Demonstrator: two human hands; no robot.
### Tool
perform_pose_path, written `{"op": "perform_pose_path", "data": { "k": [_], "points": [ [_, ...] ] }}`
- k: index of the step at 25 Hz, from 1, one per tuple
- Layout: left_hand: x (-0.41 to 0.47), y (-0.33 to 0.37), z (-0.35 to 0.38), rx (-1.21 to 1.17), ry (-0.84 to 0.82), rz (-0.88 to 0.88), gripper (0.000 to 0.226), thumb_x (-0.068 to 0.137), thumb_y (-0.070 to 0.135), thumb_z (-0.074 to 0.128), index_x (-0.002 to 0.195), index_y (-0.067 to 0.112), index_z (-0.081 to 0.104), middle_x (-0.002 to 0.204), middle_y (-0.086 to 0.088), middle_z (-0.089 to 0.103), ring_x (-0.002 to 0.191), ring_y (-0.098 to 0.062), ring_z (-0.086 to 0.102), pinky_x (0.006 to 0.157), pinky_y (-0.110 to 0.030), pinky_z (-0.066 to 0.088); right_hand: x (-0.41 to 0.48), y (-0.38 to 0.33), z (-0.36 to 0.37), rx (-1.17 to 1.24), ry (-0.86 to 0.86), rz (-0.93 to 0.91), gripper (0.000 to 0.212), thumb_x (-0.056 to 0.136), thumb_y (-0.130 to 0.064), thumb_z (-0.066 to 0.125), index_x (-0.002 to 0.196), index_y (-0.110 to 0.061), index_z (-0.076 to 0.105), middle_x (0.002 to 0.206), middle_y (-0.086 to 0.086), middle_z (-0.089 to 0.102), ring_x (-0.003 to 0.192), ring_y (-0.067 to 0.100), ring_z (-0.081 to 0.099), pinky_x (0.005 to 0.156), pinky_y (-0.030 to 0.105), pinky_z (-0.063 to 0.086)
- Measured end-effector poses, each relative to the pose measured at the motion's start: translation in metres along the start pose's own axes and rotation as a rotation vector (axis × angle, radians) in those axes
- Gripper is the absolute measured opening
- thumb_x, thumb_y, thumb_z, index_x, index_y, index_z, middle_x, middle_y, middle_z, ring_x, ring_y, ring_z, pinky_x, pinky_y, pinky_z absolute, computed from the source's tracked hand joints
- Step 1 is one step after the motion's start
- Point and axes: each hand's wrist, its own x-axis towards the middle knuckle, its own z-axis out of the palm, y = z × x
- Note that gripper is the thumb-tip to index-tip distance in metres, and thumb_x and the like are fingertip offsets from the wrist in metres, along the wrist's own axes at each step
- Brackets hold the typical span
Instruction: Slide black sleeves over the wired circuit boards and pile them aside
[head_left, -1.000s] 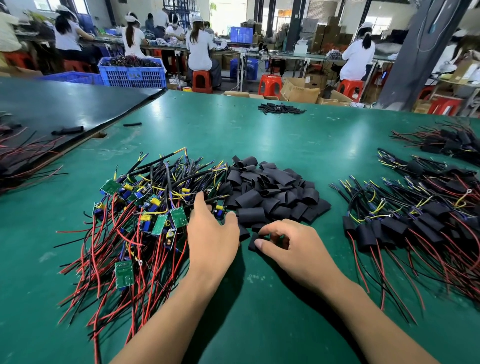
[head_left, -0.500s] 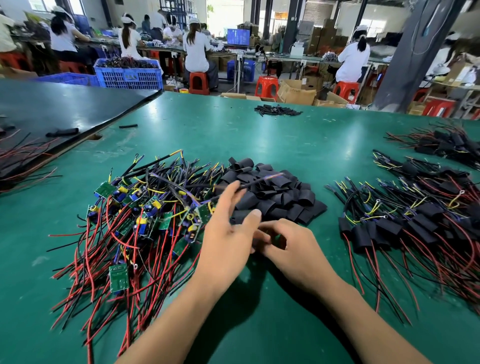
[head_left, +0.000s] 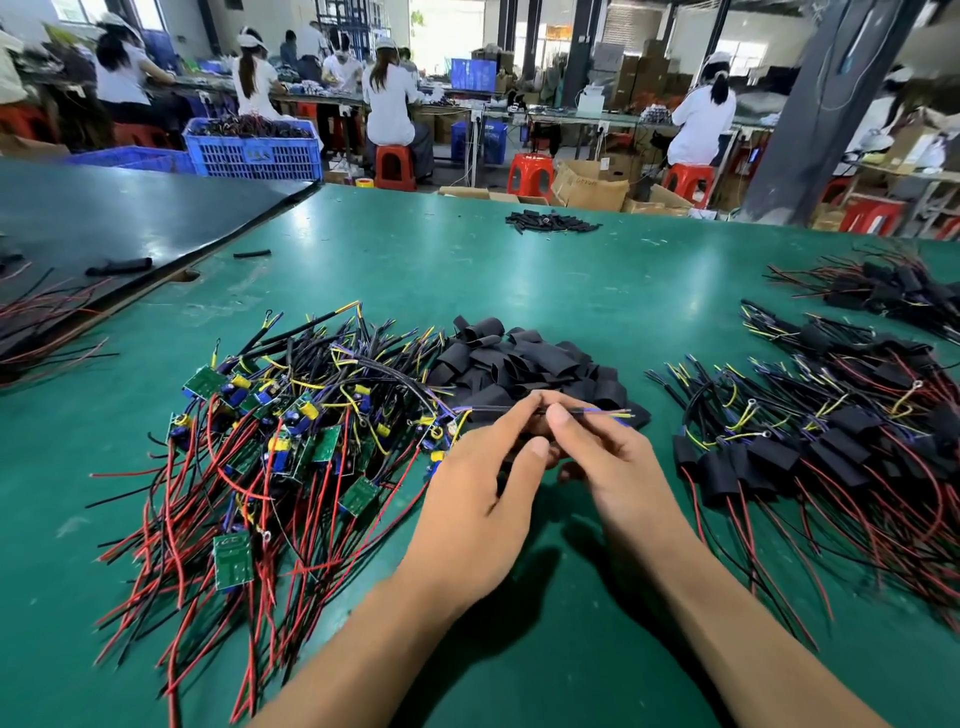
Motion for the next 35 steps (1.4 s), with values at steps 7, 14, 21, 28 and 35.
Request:
{"op": "perform_pose_path", "data": {
  "k": [7, 14, 21, 28, 35],
  "points": [
    [0.0, -0.008, 0.001, 0.117, 0.34, -0.035, 0.019, 0.089, 0.021, 0.06, 0.104, 0.028, 0.069, 0.093, 0.014, 0.07, 0.079, -0.001, 0.061, 0.077, -0.019, 0.049, 0.002, -0.008, 0.003, 0.292, 0.02, 0.04, 0.023, 0.089, -0.032, 0.06, 0.1, -0.024, 0.079, 0.112, 0.008, 0.075, 0.103, 0.026, 0.072, 0.08, 0.027, 0.058],
    [0.003, -0.015, -0.015, 0.637, 0.386, -0.033, 0.027, 0.071, 0.019, 0.084, 0.082, 0.021, 0.06, 0.086, 0.003, 0.058, 0.082, -0.026, 0.053, 0.068, -0.039, 0.045, 0.003, -0.019, 0.002, 0.606, -0.004, 0.099, 0.029, 0.089, -0.022, 0.058, 0.112, -0.009, 0.07, 0.122, 0.013, 0.071, 0.114, 0.026, 0.068, 0.088, 0.032, 0.058],
    [0.006, -0.014, -0.018, 0.463, 0.431, -0.117, 0.022, 0.084, 0.026, 0.071, 0.103, 0.022, 0.061, 0.103, 0.004, 0.065, 0.088, -0.023, 0.06, 0.075, -0.037, 0.046, 0.005, -0.023, -0.005, 0.635, 0.013, 0.095, 0.026, 0.091, -0.025, 0.056, 0.099, -0.018, 0.079, 0.122, 0.012, 0.071, 0.114, 0.024, 0.068, 0.083, 0.029, 0.058],
    [0.007, -0.016, -0.017, 0.357, 0.567, -0.017, 0.012, 0.089, 0.022, 0.062, 0.098, 0.014, 0.06, 0.119, 0.001, 0.061, 0.112, -0.019, 0.053, 0.093, -0.035, 0.036, 0.008, -0.02, -0.009, 0.637, 0.012, 0.099, 0.026, 0.089, -0.024, 0.059, 0.103, -0.014, 0.078, 0.123, 0.015, 0.07, 0.115, 0.025, 0.068, 0.085, 0.03, 0.058],
    [0.007, -0.016, -0.019, 0.362, 0.646, 0.014, 0.013, 0.092, 0.025, 0.059, 0.1, 0.014, 0.06, 0.113, -0.001, 0.055, 0.105, -0.022, 0.046, 0.088, -0.031, 0.026, 0.006, -0.014, -0.007, 0.464, 0.055, 0.046, 0.031, 0.089, -0.024, 0.06, 0.115, -0.009, 0.068, 0.119, 0.015, 0.072, 0.111, 0.026, 0.069, 0.086, 0.029, 0.058]
  ]
}}
